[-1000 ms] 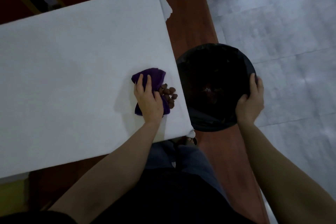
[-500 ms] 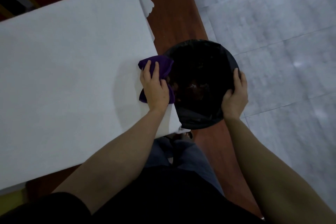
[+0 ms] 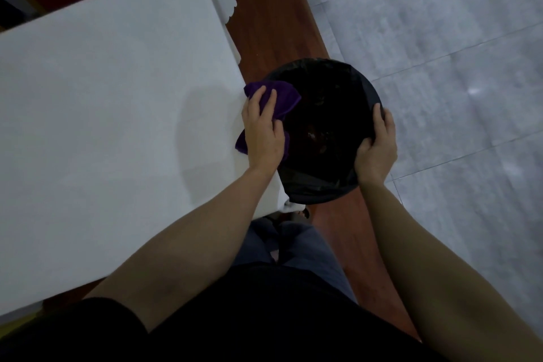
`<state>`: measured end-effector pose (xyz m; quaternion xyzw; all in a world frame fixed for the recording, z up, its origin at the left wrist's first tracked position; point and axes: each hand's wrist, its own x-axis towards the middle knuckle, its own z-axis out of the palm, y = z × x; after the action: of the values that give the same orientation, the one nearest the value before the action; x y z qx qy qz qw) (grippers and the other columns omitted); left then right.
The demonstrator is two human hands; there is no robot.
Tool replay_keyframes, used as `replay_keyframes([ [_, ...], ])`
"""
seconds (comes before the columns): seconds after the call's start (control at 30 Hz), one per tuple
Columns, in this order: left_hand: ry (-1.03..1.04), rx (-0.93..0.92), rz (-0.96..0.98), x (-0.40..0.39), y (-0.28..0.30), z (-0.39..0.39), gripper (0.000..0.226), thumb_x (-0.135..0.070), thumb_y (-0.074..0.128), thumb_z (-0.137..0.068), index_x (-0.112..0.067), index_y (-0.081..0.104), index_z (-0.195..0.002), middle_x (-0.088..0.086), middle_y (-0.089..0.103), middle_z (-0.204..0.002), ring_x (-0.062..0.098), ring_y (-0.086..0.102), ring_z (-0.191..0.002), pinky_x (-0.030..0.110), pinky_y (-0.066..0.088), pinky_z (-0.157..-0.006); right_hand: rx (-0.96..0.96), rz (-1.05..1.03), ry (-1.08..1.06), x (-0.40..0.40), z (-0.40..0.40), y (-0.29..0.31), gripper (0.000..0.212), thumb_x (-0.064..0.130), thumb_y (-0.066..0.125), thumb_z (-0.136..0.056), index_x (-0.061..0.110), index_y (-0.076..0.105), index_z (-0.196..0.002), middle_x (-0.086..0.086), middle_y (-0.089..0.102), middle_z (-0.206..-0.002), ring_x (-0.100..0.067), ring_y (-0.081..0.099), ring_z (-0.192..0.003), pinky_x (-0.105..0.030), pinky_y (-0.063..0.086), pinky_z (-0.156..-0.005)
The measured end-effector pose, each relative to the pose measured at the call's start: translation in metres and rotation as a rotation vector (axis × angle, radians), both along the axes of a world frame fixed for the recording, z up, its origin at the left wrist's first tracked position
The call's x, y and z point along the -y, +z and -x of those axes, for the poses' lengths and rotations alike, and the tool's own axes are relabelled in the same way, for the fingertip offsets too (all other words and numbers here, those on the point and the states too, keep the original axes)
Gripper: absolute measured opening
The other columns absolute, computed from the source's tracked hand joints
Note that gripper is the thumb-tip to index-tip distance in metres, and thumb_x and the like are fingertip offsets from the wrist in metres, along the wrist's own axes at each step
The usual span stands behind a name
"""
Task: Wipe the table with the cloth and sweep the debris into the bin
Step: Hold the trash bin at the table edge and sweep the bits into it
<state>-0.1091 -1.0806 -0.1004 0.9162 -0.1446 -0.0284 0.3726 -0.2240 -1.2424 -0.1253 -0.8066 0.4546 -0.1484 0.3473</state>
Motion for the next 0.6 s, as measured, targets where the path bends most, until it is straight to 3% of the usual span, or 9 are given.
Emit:
replay_keyframes([
  [0.1, 0.022, 0.015, 0.052, -0.003, 0.008, -0.002, 0.052, 0.003, 0.049, -0.09, -0.006, 0.051, -0.141, 0.014, 0.041, -0.15, 0.03, 0.035, -0.14, 0.035, 0.026, -0.12, 0.003, -0.011, -0.005, 0.001, 0.0, 0.002, 0.072, -0.009, 0.041, -0.088, 0.032, 0.04, -0.147, 0.008, 0.036, -0.155, 0.008, 0.033, -0.129, -0.003, 0.023, -0.102],
  [0.27, 0.137, 0.025, 0.134, -0.031, 0.028, -0.014, 0.055, 0.001, 0.047, -0.089, -0.008, 0.049, -0.142, 0.011, 0.039, -0.151, 0.025, 0.032, -0.142, 0.018, 0.02, -0.117, 0.009, 0.02, 0.013, 0.006, 0.002, 0.001, 0.074, -0.012, 0.04, -0.086, 0.028, 0.04, -0.147, 0.004, 0.037, -0.154, 0.015, 0.027, -0.124, 0.011, 0.018, -0.091],
  [0.4, 0.298, 0.031, 0.096, -0.08, 0.036, -0.024, 0.058, -0.002, 0.043, -0.087, -0.01, 0.047, -0.145, 0.009, 0.037, -0.153, 0.027, 0.031, -0.143, 0.037, 0.025, -0.121, -0.008, 0.025, 0.007, 0.011, 0.003, 0.001, 0.073, -0.01, 0.04, -0.086, 0.029, 0.04, -0.148, 0.005, 0.037, -0.154, 0.0, 0.036, -0.133, 0.005, 0.021, -0.095],
  [0.53, 0.488, 0.021, 0.043, -0.132, 0.032, -0.023, 0.056, 0.001, 0.044, -0.09, -0.008, 0.045, -0.146, 0.01, 0.035, -0.154, 0.026, 0.032, -0.142, 0.031, 0.025, -0.119, -0.005, 0.011, 0.012, 0.012, 0.004, -0.001, 0.073, -0.009, 0.04, -0.087, 0.03, 0.04, -0.148, 0.006, 0.036, -0.154, -0.007, 0.035, -0.138, 0.005, 0.018, -0.098],
  [0.6, 0.521, 0.013, 0.008, -0.15, 0.025, -0.019, 0.055, 0.001, 0.045, -0.092, -0.007, 0.045, -0.146, 0.012, 0.034, -0.155, 0.028, 0.032, -0.142, 0.038, 0.028, -0.12, -0.01, 0.004, 0.008, 0.012, 0.004, -0.001, 0.073, -0.009, 0.04, -0.086, 0.031, 0.039, -0.148, 0.008, 0.036, -0.154, -0.006, 0.035, -0.138, -0.004, 0.022, -0.103],
])
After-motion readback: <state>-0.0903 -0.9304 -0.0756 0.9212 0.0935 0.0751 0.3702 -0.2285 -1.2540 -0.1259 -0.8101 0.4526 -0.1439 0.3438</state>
